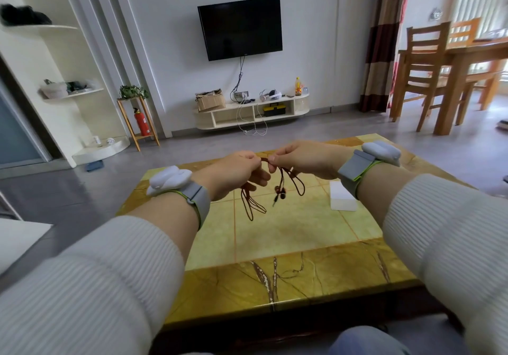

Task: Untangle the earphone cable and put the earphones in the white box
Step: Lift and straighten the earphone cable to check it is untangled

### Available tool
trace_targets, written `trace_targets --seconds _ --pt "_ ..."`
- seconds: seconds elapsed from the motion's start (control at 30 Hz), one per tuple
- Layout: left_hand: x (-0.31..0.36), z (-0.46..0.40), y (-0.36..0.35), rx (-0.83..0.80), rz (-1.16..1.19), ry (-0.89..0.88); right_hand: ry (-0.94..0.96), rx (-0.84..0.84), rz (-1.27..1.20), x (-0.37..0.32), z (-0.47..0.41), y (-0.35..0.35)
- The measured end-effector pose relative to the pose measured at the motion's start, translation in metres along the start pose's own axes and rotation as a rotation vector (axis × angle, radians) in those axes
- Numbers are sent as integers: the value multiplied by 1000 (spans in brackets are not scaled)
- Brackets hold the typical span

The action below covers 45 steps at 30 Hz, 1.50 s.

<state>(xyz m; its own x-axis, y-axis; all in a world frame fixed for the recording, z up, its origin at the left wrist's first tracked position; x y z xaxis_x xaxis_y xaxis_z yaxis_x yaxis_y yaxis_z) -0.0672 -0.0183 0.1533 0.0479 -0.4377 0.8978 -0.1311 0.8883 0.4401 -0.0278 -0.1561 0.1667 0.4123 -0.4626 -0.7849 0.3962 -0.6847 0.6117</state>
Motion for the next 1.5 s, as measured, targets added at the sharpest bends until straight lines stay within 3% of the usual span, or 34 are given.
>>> trace_targets --seconds 0.17,0.53,0.63,1.0,1.17,1.37,1.5 --pt "0 0 -6 49 220 59 41 29 -99 -7 -3 -1" --pt "-2 8 -22 -1 420 81 19 161 -126 -10 -8 -4" --pt "-2 9 -28 -91 460 94 19 207 -94 -7 -9 -2" --pt "-2 14 -38 -139 274 9 21 205 -82 8 -9 -6" --pt "-11 15 -42 -169 294 55 -5 270 -137 16 -13 -5" --pt "-28 15 -42 -188 141 136 -49 344 -203 25 -12 2" --pt "-33 12 -44 -185 168 197 -64 350 -118 36 -12 2"
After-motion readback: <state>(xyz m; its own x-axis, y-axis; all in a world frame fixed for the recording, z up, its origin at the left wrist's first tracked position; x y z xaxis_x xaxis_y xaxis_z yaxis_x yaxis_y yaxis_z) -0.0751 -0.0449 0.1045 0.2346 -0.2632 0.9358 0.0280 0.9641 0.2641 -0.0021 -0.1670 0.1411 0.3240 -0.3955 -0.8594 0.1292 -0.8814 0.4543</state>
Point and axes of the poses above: each hand's wrist, its own z-axis away from the middle knuckle, its own y-axis out of the back of the hand, x = y × z, the point moved 5 cm from there along -z, towards the middle knuckle, and after that the axes turned 10 degrees about x, right-handed, at the moved point
